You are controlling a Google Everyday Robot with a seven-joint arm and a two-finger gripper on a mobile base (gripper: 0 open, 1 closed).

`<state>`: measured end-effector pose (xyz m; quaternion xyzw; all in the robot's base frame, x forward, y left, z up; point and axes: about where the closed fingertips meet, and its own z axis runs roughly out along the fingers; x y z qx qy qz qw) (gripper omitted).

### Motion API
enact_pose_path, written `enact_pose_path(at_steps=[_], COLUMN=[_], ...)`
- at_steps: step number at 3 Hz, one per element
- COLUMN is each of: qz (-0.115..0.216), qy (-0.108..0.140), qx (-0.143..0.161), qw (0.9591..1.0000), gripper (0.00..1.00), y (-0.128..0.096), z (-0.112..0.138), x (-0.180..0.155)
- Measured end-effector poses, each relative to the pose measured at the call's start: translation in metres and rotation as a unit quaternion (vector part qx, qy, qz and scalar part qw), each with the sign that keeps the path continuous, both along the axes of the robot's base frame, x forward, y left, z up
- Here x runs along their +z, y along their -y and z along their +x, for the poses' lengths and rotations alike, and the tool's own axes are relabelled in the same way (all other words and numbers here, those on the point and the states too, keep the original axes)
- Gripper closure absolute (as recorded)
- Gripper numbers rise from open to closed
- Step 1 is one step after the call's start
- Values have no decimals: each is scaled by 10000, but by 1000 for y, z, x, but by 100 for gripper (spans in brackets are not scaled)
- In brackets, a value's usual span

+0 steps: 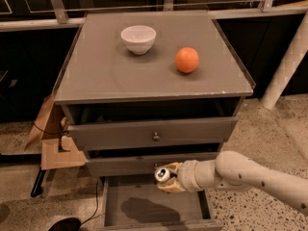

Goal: Pick redbull can from bottom drawer and place on counter

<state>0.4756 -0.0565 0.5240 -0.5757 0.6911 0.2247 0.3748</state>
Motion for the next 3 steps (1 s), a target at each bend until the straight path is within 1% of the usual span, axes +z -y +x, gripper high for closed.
enact_pose_path(at_steps=[1, 2, 3], qz=[0, 206, 657], qy=[0, -90, -79], qx=[0, -12, 21], qw=[10000, 9997, 9978], gripper=[100, 100, 100], y=[0, 0, -3], z=[0, -1, -5], x=[0, 14, 60])
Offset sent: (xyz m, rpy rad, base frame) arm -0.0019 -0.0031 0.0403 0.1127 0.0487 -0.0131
